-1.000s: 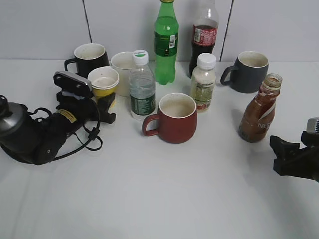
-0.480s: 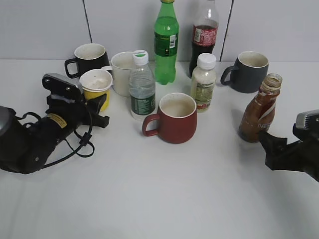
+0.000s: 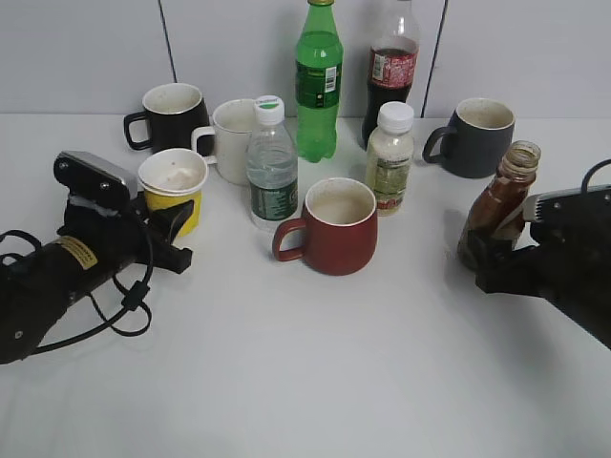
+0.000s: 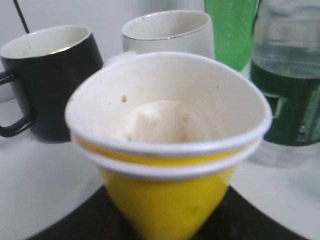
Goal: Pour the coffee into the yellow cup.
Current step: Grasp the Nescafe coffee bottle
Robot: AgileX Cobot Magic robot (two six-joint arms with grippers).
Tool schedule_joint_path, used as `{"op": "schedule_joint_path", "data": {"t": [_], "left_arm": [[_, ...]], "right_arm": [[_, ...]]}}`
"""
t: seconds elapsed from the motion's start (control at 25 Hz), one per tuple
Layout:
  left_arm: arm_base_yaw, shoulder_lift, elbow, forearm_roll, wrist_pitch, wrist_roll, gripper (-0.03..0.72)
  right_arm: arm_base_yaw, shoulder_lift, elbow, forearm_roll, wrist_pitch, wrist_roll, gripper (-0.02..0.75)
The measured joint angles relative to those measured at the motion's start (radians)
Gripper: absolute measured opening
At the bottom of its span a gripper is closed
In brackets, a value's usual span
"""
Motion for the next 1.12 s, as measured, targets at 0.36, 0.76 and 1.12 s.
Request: {"op": "schedule_joint_path", "data": {"t": [0.36,0.76,1.12], "left_arm": [[-0.001,-0.066,0.059,0.130,-0.003,-0.012,0.279],[-0.001,-0.074,0.065,0.370,-0.003,-0.094,0.279],[-0.001,-0.080,0.065,0.451,-0.003,-0.101,0.278]], "right_arm": [[0.000,0.116,-0.123,0.003,0.000,0.001,0.641],[0.000,0.148,-0.155,0.007,-0.004,0.001,0.510],[0.000,0.110,-0.138,-0.133,0.024,-0.026,0.510]]}}
